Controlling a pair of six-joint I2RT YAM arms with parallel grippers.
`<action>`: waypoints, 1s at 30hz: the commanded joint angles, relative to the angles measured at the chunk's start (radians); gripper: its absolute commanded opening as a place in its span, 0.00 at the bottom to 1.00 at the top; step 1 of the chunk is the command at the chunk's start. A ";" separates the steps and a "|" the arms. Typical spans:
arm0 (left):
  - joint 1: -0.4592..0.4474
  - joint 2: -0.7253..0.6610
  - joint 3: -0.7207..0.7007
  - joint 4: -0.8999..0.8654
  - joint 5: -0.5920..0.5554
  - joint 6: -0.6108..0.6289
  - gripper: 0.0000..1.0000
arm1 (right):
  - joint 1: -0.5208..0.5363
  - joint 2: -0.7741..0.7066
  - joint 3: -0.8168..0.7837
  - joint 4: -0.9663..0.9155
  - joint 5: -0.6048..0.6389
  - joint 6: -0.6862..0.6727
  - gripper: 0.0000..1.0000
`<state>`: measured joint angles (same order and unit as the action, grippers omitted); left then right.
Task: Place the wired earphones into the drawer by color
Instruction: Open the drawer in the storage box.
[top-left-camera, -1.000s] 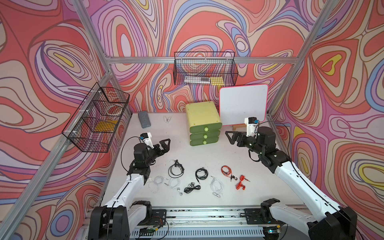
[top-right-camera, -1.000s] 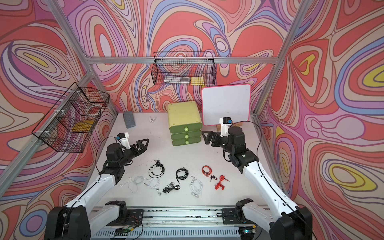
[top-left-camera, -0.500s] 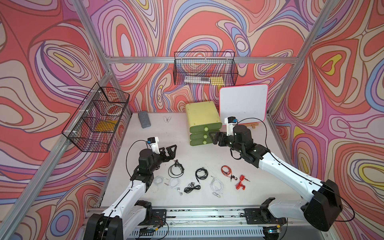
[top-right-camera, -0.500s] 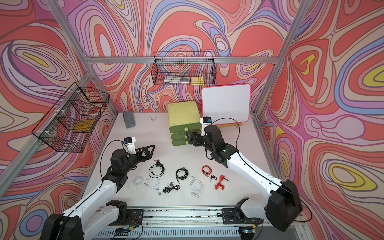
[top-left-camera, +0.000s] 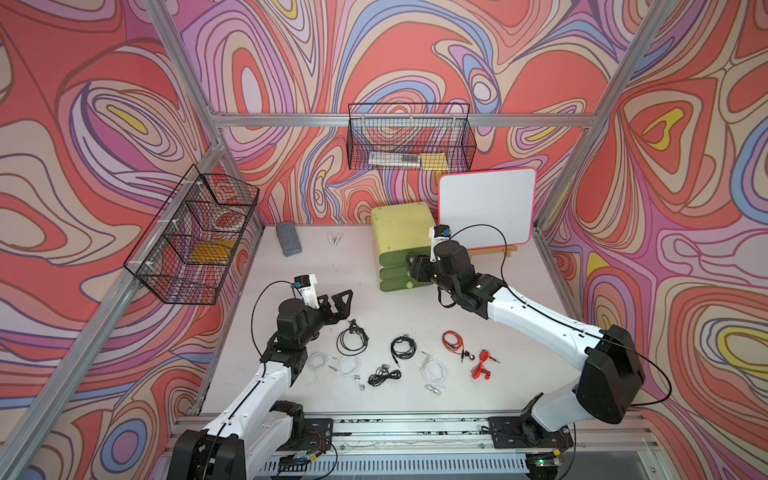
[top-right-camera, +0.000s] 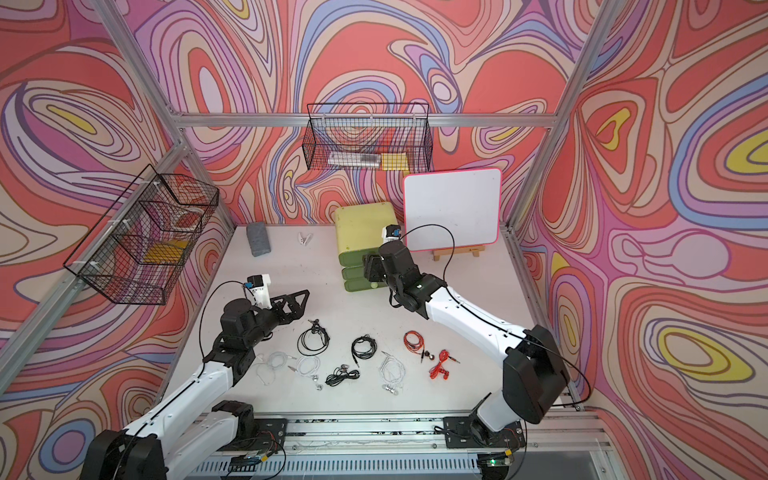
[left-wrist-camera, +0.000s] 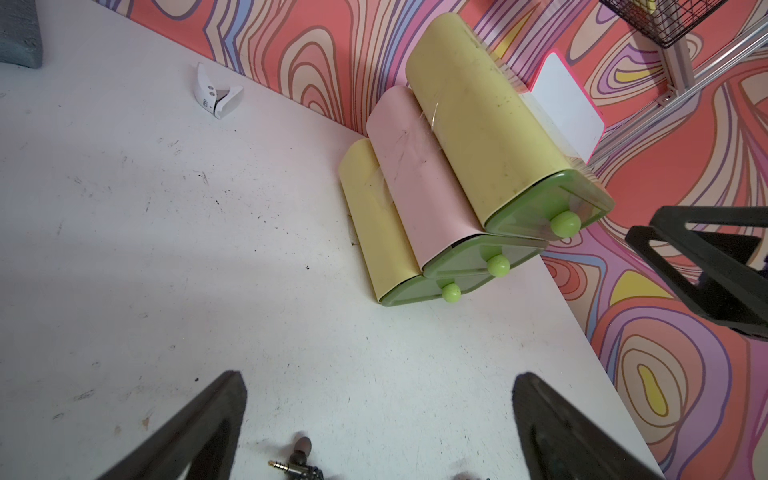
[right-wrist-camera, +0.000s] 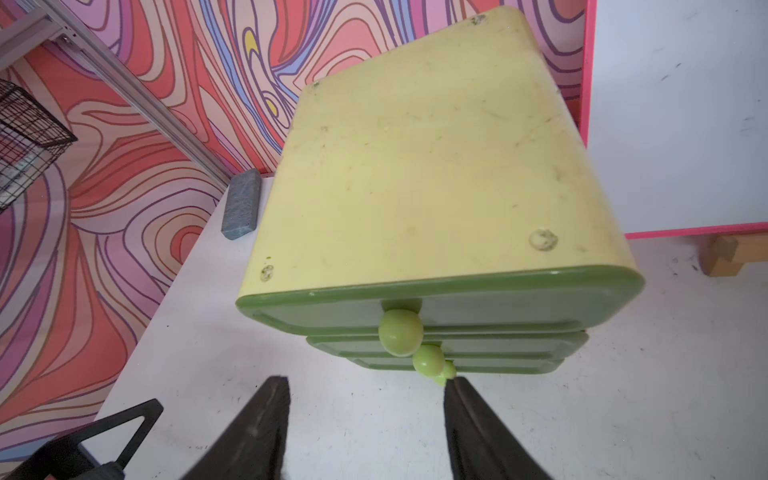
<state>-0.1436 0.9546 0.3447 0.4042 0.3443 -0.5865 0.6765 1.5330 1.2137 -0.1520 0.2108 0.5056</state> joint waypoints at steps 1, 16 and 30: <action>-0.004 -0.005 -0.006 0.011 -0.004 0.014 0.99 | 0.006 0.018 0.026 -0.029 0.049 0.007 0.57; -0.005 -0.013 -0.006 0.005 -0.005 0.011 0.99 | 0.006 0.133 0.089 0.002 0.086 -0.027 0.45; -0.005 -0.009 -0.005 0.001 -0.008 0.009 0.99 | 0.006 0.215 0.159 -0.010 0.126 -0.070 0.40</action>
<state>-0.1444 0.9543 0.3447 0.4042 0.3439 -0.5869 0.6785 1.7287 1.3392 -0.1726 0.3065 0.4606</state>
